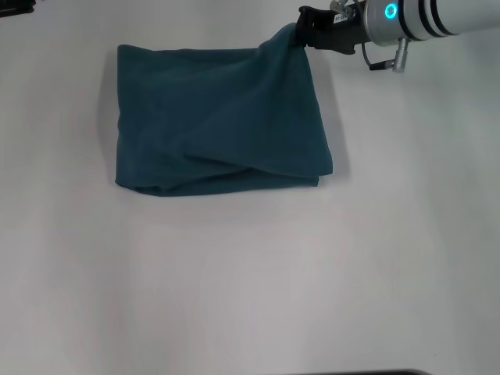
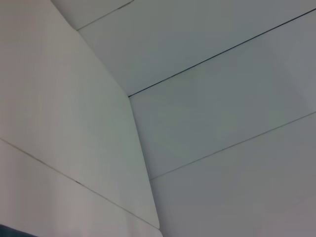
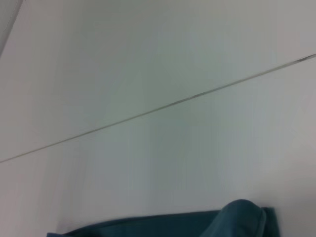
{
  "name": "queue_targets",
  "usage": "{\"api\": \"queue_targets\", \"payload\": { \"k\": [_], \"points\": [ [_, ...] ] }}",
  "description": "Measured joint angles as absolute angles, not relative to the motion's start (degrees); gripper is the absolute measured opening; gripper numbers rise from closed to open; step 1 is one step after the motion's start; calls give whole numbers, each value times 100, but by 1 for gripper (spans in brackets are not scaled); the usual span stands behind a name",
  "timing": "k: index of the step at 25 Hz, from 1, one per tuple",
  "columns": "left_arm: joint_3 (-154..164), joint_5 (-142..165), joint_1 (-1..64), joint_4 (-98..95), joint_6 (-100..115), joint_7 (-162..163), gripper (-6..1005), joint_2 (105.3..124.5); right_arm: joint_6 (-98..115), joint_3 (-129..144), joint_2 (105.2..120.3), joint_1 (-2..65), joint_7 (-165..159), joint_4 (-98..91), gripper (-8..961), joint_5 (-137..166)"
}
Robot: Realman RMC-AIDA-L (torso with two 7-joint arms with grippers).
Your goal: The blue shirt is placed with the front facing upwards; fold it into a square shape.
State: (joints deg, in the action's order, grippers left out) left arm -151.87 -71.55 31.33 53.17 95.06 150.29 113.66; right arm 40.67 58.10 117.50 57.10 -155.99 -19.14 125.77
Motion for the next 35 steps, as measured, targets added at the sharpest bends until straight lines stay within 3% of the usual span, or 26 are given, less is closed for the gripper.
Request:
{"api": "queue_targets", "payload": {
  "k": [14,19,22,27,30,32,35],
  "points": [
    [-15187,-7238,3106,5317,9504,15019,900,11402,4013,5913,11732,5730,-15568,-1915,29,12683],
    [-15187,-7301,3089,5317,9529,15010,900,11409,4013,5875,11648,5715,-15629,-1905,164,12857],
    [-15184,-7304,3086,5317,9528,15008,900,11408,4031,5872,11558,5697,-15631,-1908,395,12854],
    [-15157,-7304,3085,5307,9522,15010,900,11408,4299,5763,11329,5684,-15633,-2029,401,12818],
    [-15129,-7288,3085,5300,9534,14997,900,11393,4892,5466,11167,5561,-15556,-2420,484,12809],
    [-15107,-7277,3087,5298,9585,14945,900,11355,5403,5183,11149,5354,-15318,-2985,539,12760],
    [-15108,-7287,3082,5282,9703,14805,900,11296,6206,4758,11245,4840,-14437,-3922,599,12312]
  ]
}}
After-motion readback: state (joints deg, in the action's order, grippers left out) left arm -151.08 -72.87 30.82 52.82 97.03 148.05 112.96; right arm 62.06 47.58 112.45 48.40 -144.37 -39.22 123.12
